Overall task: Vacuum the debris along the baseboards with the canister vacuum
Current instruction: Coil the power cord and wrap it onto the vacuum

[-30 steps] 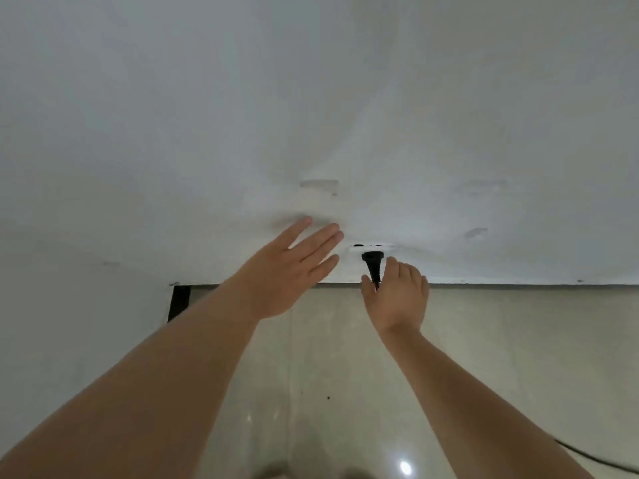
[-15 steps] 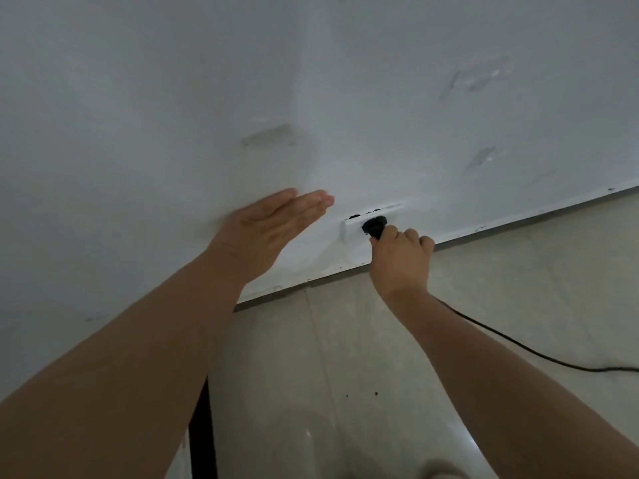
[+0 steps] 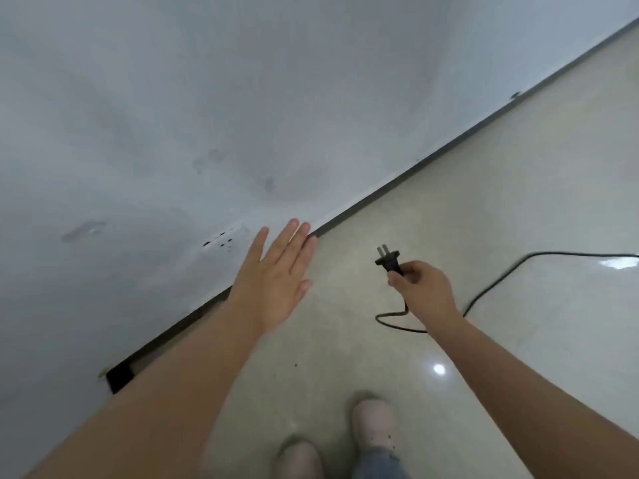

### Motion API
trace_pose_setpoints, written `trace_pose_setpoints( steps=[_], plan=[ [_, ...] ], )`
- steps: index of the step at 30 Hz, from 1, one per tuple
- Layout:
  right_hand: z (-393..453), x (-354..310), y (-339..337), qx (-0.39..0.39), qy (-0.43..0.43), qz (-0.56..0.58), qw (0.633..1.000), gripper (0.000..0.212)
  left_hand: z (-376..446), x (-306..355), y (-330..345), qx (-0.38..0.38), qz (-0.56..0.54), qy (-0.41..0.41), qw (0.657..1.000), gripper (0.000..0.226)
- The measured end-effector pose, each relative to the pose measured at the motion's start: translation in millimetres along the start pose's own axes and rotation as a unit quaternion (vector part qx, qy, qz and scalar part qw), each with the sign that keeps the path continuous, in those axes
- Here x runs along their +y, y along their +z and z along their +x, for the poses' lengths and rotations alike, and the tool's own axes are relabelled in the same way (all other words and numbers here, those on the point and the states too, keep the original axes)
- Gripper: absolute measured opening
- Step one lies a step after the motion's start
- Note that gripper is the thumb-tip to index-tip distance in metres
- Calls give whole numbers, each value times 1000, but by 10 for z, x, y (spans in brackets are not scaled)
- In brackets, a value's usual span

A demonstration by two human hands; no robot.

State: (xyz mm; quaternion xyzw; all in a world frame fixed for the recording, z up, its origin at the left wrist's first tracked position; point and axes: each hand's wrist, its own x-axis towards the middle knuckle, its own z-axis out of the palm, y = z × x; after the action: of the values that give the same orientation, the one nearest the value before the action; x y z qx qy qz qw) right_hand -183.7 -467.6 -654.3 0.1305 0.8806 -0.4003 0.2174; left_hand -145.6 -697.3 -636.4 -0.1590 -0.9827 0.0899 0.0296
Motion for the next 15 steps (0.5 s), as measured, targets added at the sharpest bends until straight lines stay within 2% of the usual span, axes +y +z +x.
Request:
trace_pose_setpoints(
  steps=[3,5,7,10,13,15],
  plan=[
    [-95,-107,-1174,57,37,120,990,9,645,659,-597,-74,-80,38,993,59],
    [-173,-120,-1949,92,63,246,963,5,1096,1094,-1039,-93,-115,44,988,65],
    [-281,-101,-2722,129,100,373,913,14,1520,1532,-1437,-127,-134,91,979,63],
    [-482,39,-3716,176,133,540,812,20,2132,2195,-1990,-154,-173,137,963,61],
    [-684,241,-4590,200,124,633,738,16,2653,2915,-2366,-142,-207,202,947,59],
    [-813,369,-5124,217,104,672,701,12,2984,3373,-2527,-129,-249,209,937,53]
  ],
)
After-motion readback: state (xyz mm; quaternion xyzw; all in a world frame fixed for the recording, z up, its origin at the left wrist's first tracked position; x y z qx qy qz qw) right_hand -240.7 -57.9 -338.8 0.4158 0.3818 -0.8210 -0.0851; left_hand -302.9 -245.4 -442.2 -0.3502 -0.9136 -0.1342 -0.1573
